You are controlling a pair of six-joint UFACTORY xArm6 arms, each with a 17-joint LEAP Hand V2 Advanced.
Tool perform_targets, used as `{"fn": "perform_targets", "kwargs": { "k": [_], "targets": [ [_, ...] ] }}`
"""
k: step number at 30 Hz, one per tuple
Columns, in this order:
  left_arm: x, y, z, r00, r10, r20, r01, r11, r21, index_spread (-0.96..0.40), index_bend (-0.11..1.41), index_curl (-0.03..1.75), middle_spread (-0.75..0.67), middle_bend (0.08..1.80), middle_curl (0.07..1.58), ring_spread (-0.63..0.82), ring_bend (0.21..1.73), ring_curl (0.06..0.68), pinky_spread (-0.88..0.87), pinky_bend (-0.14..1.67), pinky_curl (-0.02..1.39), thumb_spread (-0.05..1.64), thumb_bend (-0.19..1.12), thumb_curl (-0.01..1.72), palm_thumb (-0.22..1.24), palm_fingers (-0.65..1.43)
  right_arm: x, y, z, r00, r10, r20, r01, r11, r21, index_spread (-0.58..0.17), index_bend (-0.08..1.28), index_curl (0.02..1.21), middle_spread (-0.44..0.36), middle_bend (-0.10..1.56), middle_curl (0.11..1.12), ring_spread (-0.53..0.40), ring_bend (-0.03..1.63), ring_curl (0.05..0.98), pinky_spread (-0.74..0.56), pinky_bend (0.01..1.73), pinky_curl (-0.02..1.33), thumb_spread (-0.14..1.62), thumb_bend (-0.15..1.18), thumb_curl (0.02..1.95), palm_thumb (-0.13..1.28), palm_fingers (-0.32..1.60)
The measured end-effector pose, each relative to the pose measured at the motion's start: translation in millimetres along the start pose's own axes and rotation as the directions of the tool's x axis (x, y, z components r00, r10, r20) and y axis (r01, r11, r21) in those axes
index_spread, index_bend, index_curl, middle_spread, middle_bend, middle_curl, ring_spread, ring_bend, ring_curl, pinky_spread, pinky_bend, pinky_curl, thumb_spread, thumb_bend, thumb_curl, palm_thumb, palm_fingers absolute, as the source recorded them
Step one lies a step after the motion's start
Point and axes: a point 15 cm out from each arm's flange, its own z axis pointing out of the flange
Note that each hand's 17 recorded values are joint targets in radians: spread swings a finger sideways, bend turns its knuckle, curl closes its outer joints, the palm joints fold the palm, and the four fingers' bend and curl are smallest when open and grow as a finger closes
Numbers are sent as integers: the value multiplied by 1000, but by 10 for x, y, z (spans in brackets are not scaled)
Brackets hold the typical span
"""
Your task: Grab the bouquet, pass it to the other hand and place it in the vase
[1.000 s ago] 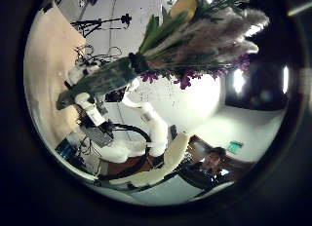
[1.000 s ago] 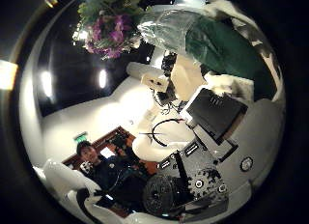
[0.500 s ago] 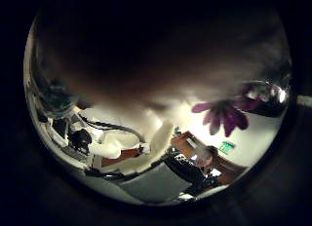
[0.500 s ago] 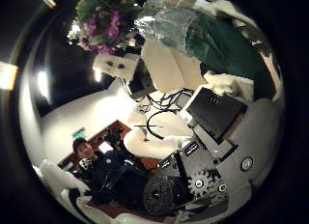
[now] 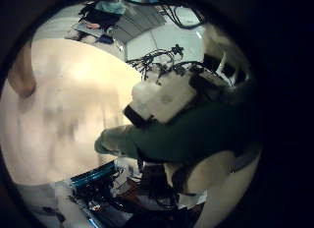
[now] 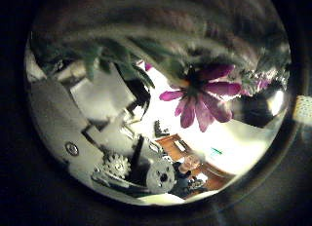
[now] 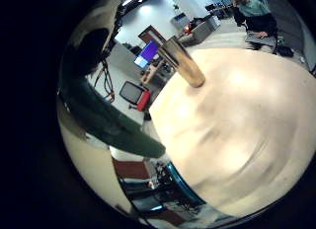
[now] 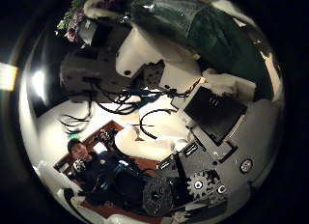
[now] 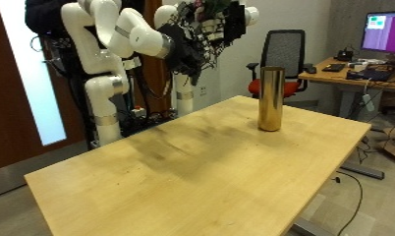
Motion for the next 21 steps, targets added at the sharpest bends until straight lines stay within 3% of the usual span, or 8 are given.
{"fn": "perform_targets", "kwargs": {
  "k": [5, 9, 11, 12, 14, 16, 17, 21],
  "targets": [
    [105, -96, -158, 998, 64, 2, -63, 989, 133, -345, 341, 118, -580, 845, 889, -458, 1362, 499, -631, 1233, 582, 820, -20, 463, 946, 1118, 83, -64, -97, 1000, 21, -9, -20, 999, 49, -244, 1015, 879, -129, 1300, 720, -217, 1332, 686, -296, 1083, 1100, 618, -51, 818, 950, 1098],
    [201, -111, -227, 992, 111, 58, -119, 977, 175, -500, 666, 200, -622, 887, 1006, -435, 1391, 535, -588, 1272, 608, 769, -13, 516, 1033, 1117, 238, 89, -73, 994, 108, 36, -111, 989, 100, -278, 841, 845, -142, 1183, 691, -223, 1287, 653, -336, 1098, 1010, 693, -45, 743, 871, 1035],
    [255, -121, -238, 990, 121, 68, -131, 976, 176, -547, 778, 247, -629, 902, 1045, -429, 1400, 547, -570, 1274, 614, 713, -17, 550, 1054, 1097, 305, 119, -108, 988, 148, 51, -153, 979, 132, -301, 692, 823, -168, 1062, 665, -256, 1224, 625, -420, 1020, 927, 677, -37, 713, 865, 719],
    [279, -129, -244, 989, 126, 73, -137, 975, 176, -568, 840, 282, -634, 911, 1065, -429, 1406, 555, -564, 1275, 618, 668, -16, 579, 1073, 1077, 305, 112, -120, 985, 162, 55, -168, 976, 137, -309, 665, 821, -178, 1029, 659, -275, 1154, 608, -422, 860, 886, 707, -25, 697, 878, 410],
    [348, -148, -269, 987, 140, 84, -153, 972, 177, -586, 876, 317, -636, 929, 1085, -428, 1416, 563, -560, 1270, 621, 609, -18, 611, 1086, 1058, 313, 103, -129, 981, 185, 65, -193, 972, 137, -314, 689, 807, -163, 964, 631, -221, 990, 574, -241, 697, 873, 781, -23, 677, 875, 71],
    [433, -162, -299, 983, 155, 98, -171, 968, 181, -601, 901, 351, -639, 938, 1100, -428, 1422, 571, -556, 1269, 624, 554, -18, 640, 1098, 1043, 314, 95, -137, 979, 192, 67, -200, 970, 136, -313, 452, 623, -53, 583, 465, -1, 736, 414, 117, 674, 733, 861, -36, 631, 837, -173],
    [471, -167, -313, 981, 160, 105, -178, 967, 184, -608, 909, 374, -640, 946, 1108, -427, 1424, 575, -553, 1269, 628, 517, -21, 660, 1100, 1032, 316, 92, -139, 979, 195, 66, -202, 970, 136, -316, 363, 561, -7, 475, 415, 57, 660, 374, 227, 642, 686, 882, -33, 613, 824, -148],
    [662, -189, -378, 970, 197, 143, -223, 956, 193, -622, 907, 445, -640, 968, 1126, -427, 1442, 586, -547, 1271, 636, 443, -21, 708, 1110, 1011, 334, 90, -164, 975, 213, 64, -220, 966, 136, -327, 219, 466, 60, 327, 355, 137, 541, 317, 364, 545, 596, 903, -35, 576, 800, -102]
  ]
}}
